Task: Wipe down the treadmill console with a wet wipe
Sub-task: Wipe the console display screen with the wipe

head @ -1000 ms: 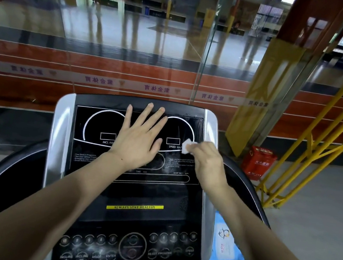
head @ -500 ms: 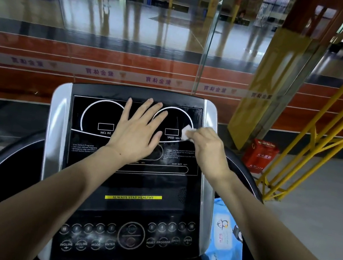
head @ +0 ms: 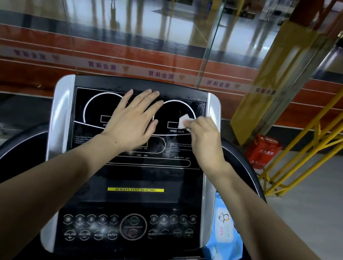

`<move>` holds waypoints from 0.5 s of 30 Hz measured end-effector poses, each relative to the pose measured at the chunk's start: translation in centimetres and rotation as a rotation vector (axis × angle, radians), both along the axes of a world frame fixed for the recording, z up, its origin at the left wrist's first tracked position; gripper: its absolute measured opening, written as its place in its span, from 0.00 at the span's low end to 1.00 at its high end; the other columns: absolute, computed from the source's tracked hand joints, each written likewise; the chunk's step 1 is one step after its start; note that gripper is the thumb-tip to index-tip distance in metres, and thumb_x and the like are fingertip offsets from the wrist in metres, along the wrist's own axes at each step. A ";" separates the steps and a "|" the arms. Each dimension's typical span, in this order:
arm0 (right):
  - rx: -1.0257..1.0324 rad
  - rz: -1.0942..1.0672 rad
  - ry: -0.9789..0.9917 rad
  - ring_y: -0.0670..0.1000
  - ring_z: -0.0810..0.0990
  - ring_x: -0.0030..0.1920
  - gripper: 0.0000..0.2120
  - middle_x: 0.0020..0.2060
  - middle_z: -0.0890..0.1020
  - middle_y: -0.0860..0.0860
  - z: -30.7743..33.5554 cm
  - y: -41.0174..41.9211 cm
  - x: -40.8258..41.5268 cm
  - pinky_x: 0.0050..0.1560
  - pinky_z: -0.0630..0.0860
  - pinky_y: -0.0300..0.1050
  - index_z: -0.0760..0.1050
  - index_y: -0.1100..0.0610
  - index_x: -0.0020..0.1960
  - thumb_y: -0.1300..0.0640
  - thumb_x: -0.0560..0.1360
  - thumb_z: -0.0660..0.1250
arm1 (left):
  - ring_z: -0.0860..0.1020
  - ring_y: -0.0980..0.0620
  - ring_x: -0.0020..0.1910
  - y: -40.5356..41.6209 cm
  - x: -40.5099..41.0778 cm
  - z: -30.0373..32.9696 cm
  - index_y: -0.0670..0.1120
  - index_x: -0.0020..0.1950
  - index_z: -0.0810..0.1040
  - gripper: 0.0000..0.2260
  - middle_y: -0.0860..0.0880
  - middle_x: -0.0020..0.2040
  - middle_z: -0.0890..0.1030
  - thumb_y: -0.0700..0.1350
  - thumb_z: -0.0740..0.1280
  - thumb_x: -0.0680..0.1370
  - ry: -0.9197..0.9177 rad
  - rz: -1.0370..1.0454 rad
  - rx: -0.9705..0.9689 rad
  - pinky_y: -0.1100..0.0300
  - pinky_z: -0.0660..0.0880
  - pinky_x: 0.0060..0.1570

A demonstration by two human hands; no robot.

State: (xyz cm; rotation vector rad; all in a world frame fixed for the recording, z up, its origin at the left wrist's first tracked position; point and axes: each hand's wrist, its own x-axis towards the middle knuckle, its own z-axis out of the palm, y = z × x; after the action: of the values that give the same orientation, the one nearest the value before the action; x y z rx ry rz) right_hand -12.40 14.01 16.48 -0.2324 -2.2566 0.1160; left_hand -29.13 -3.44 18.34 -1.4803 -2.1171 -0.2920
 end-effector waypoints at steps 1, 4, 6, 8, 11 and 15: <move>0.029 0.034 -0.017 0.57 0.75 0.41 0.12 0.41 0.79 0.51 -1.2 -0.5 0.8 0.43 0.75 0.51 0.83 0.60 0.52 0.74 0.75 0.71 | 0.58 0.46 0.83 -0.1 -0.1 0.0 0.46 0.81 0.66 0.26 0.45 0.83 0.64 0.54 0.53 0.84 0.005 0.002 0.005 0.39 0.53 0.81; 0.062 0.120 -0.121 0.55 0.76 0.45 0.16 0.46 0.81 0.47 -5.1 -2.1 4.3 0.45 0.78 0.50 0.82 0.54 0.55 0.73 0.76 0.70 | 0.52 0.46 0.85 -0.6 -0.2 -0.6 0.48 0.83 0.62 0.26 0.46 0.85 0.58 0.52 0.55 0.85 0.020 0.013 -0.008 0.37 0.49 0.82; 0.079 0.163 -0.182 0.54 0.78 0.47 0.18 0.50 0.83 0.47 -6.7 -2.5 5.6 0.45 0.81 0.51 0.83 0.56 0.57 0.74 0.76 0.70 | 0.48 0.45 0.85 -0.7 -0.2 -1.0 0.50 0.84 0.60 0.26 0.46 0.86 0.54 0.53 0.55 0.86 0.029 0.013 -0.029 0.36 0.48 0.82; 0.103 0.194 -0.221 0.55 0.78 0.48 0.18 0.50 0.83 0.48 -6.2 -2.1 5.2 0.46 0.81 0.52 0.83 0.57 0.58 0.75 0.75 0.69 | 0.47 0.45 0.85 -0.7 -0.1 -1.2 0.50 0.84 0.60 0.26 0.46 0.86 0.53 0.54 0.54 0.86 0.033 0.015 -0.039 0.35 0.47 0.81; 0.065 0.104 -0.154 0.56 0.76 0.45 0.18 0.44 0.81 0.50 -2.5 -1.3 2.3 0.45 0.78 0.51 0.83 0.56 0.54 0.76 0.73 0.70 | 0.46 0.45 0.85 -0.5 0.2 -1.2 0.50 0.84 0.60 0.26 0.46 0.86 0.52 0.54 0.54 0.86 0.010 0.028 -0.038 0.35 0.47 0.81; -0.002 -0.016 -0.023 0.58 0.76 0.41 0.12 0.39 0.80 0.54 0.7 -1.1 -1.1 0.39 0.77 0.50 0.85 0.61 0.52 0.74 0.73 0.72 | 0.46 0.44 0.85 -1.0 0.4 -1.5 0.50 0.84 0.60 0.26 0.45 0.86 0.52 0.53 0.55 0.86 -0.012 0.032 -0.028 0.35 0.47 0.81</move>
State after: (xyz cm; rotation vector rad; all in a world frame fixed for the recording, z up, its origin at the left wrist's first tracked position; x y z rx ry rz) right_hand -13.48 12.89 17.17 -0.2532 -2.2776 0.1073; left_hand -28.74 -4.45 16.80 -1.4625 -2.1607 -0.2604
